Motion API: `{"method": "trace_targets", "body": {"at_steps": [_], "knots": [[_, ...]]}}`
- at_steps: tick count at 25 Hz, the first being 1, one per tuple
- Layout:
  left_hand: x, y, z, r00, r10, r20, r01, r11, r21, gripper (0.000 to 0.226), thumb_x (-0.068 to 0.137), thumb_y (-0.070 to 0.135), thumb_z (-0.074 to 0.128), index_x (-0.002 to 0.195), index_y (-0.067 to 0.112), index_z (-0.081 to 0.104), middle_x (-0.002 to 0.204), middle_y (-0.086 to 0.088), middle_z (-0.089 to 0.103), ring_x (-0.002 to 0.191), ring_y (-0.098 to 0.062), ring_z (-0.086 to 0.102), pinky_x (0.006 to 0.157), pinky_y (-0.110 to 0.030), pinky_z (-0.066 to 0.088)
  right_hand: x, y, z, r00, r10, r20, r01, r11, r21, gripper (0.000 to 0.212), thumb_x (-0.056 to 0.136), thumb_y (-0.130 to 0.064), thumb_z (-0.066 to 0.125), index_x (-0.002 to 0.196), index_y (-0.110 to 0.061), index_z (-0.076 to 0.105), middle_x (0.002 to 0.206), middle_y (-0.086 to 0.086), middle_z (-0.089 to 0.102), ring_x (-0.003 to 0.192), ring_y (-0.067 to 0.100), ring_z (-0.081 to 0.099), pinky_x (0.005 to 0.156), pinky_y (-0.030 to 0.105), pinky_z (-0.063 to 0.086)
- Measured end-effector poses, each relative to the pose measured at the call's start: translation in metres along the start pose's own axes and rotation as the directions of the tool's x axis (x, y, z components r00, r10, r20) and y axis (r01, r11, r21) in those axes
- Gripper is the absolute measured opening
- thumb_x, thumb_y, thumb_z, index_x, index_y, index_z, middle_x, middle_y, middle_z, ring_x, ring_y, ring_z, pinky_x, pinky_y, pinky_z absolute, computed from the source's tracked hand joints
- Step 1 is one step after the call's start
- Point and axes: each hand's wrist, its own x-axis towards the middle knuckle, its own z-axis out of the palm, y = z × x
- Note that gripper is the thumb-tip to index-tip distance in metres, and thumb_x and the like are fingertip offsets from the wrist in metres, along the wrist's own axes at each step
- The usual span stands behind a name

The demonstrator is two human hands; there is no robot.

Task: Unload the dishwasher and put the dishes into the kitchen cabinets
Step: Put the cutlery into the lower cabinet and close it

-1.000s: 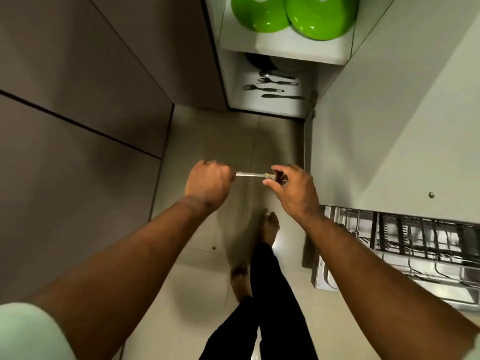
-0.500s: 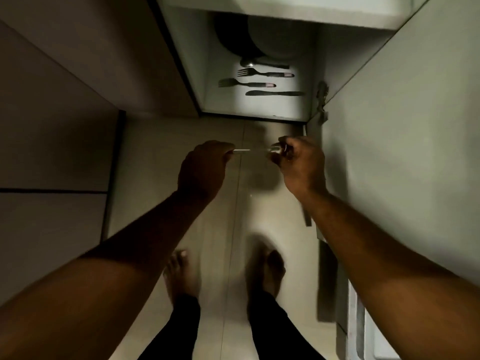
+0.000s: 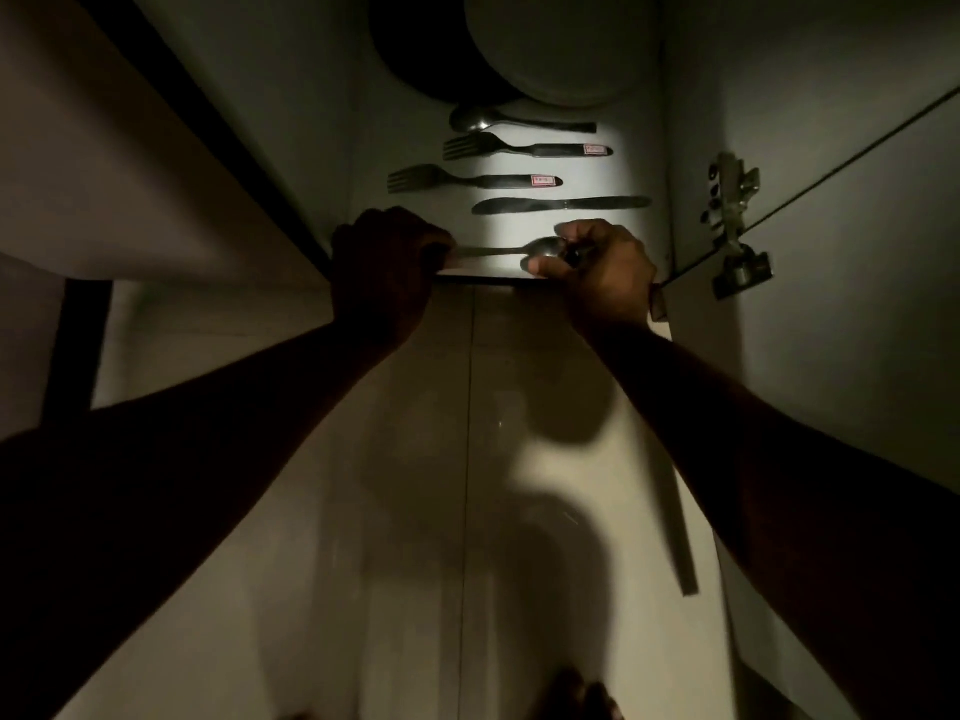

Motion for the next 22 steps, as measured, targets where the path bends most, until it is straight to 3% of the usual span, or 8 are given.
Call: {"method": "trace_targets", "body": {"at_steps": [5,9,11,14,17,19,22], "knots": [[0.024,0.009,0.018,0.981,-0.193,0.008,0.190,0.969,0.157,0.038,0.095,0.051,0.044,0.114,0.026,0.066,0.113,-0.006,0.061,0.099,-0.033,0.055,0.083,-0.042,0.037,0.018,0.003,0.009,0.998,0.003,-0.056,0.000,0.998,0.065,0.041,0.063,-0.048,0.083,0.096,-0.038,0.060,0.108,-0.008,0.064,0.105,0.019,0.060,0.096,0.048,0.046],[0.019,0.015,0.010,0.978,-0.205,-0.032,0.204,0.978,-0.055,0.031,0.093,0.039,0.058,0.119,0.024,0.064,0.120,-0.007,0.061,0.109,-0.033,0.054,0.091,-0.045,0.037,0.017,0.006,0.009,0.997,-0.041,-0.065,0.046,0.996,0.082,0.054,0.054,-0.061,0.075,0.100,-0.044,0.055,0.113,-0.005,0.061,0.109,0.024,0.058,0.091,0.053,0.049],[0.014,0.015,0.004,0.976,-0.210,-0.049,0.197,0.960,-0.201,0.040,0.090,0.036,0.061,0.127,0.019,0.058,0.127,-0.008,0.057,0.116,-0.031,0.052,0.097,-0.044,0.037,0.008,0.005,0.000,0.995,-0.052,-0.084,0.053,0.999,0.010,0.063,0.059,-0.053,0.080,0.114,-0.032,0.059,0.123,0.004,0.059,0.117,0.029,0.052,0.097,0.053,0.043],[-0.019,0.021,-0.014,0.976,-0.207,-0.072,0.163,0.904,-0.395,0.060,0.090,0.045,0.058,0.138,0.011,0.047,0.137,-0.011,0.050,0.126,-0.029,0.048,0.104,-0.045,0.037,-0.030,-0.003,-0.025,0.988,-0.070,-0.138,0.053,0.991,-0.122,0.073,0.066,-0.043,0.083,0.127,-0.014,0.055,0.132,0.007,0.054,0.123,0.031,0.046,0.100,0.038,0.032],[-0.097,0.048,-0.054,0.982,-0.165,0.097,0.188,0.921,-0.340,0.076,0.093,0.053,0.049,0.148,0.005,0.031,0.152,-0.014,0.035,0.141,-0.029,0.032,0.112,-0.042,0.024,-0.106,-0.005,-0.059,0.998,-0.061,-0.020,0.056,0.979,-0.195,0.073,0.075,-0.040,0.078,0.136,-0.014,0.048,0.140,0.006,0.049,0.129,0.029,0.042,0.100,0.031,0.024],[-0.146,0.066,-0.085,0.963,-0.131,0.238,0.194,0.944,-0.267,0.087,0.091,0.059,0.049,0.152,0.003,0.022,0.158,-0.016,0.023,0.146,-0.030,0.022,0.116,-0.042,0.018,-0.163,-0.010,-0.083,0.997,-0.034,0.063,0.046,0.980,-0.195,0.075,0.080,-0.043,0.074,0.142,-0.013,0.043,0.145,0.007,0.044,0.134,0.028,0.039,0.108,0.041,0.027],[-0.195,0.086,-0.138,0.927,-0.131,0.352,0.208,0.960,-0.190,0.093,0.087,0.067,0.040,0.152,0.003,0.019,0.159,-0.017,0.018,0.147,-0.031,0.018,0.117,-0.043,0.017,-0.237,-0.035,-0.125,0.994,-0.025,0.104,0.053,0.959,-0.279,0.072,0.087,-0.049,0.064,0.145,-0.015,0.040,0.152,0.002,0.039,0.135,0.026,0.037,0.103,0.044,0.030]]}}
